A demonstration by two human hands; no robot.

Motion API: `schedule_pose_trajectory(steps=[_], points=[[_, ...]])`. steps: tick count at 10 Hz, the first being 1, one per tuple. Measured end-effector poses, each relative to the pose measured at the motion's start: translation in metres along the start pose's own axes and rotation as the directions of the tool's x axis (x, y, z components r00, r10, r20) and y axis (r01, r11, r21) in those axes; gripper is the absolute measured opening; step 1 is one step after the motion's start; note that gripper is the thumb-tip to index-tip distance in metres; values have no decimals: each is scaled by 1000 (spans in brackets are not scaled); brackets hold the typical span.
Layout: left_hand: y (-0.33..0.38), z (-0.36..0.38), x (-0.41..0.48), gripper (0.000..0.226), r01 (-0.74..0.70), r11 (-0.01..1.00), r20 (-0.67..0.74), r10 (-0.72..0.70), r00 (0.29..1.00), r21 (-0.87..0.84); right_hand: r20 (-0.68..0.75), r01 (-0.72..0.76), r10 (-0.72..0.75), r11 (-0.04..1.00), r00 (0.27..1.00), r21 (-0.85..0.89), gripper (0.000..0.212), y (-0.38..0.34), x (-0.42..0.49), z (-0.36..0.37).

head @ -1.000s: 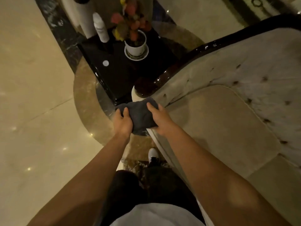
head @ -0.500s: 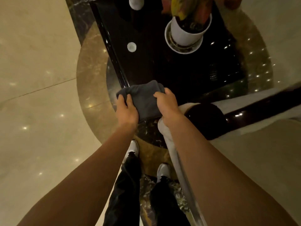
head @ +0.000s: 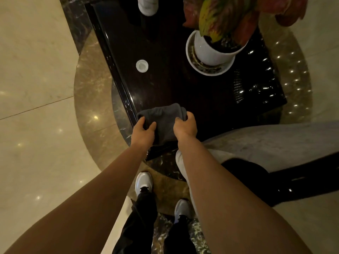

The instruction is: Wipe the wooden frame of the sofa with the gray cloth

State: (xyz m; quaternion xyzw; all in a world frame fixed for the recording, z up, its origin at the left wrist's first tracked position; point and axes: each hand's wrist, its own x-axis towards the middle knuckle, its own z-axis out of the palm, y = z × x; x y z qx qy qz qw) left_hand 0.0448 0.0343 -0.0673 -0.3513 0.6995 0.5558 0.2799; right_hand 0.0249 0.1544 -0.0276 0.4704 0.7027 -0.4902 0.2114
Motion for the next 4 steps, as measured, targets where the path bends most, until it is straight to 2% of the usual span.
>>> schedule_pose_trajectory(steps=[1,2,4], points=[[9,-11,-9,58,-65,986,-107,82,991,153,-70,9,-14,997,997,-77,50,-2,-4,-1],[12,-26,-32,60,-146,931,-163,209,964,334,-156,82,-112,980,981,-183,53,-7,-22,-12],[51,-44,-110,53,-298,789,-97,410,907,538,-51,220,-237,950,970,-223,53,-33,-92,-49]])
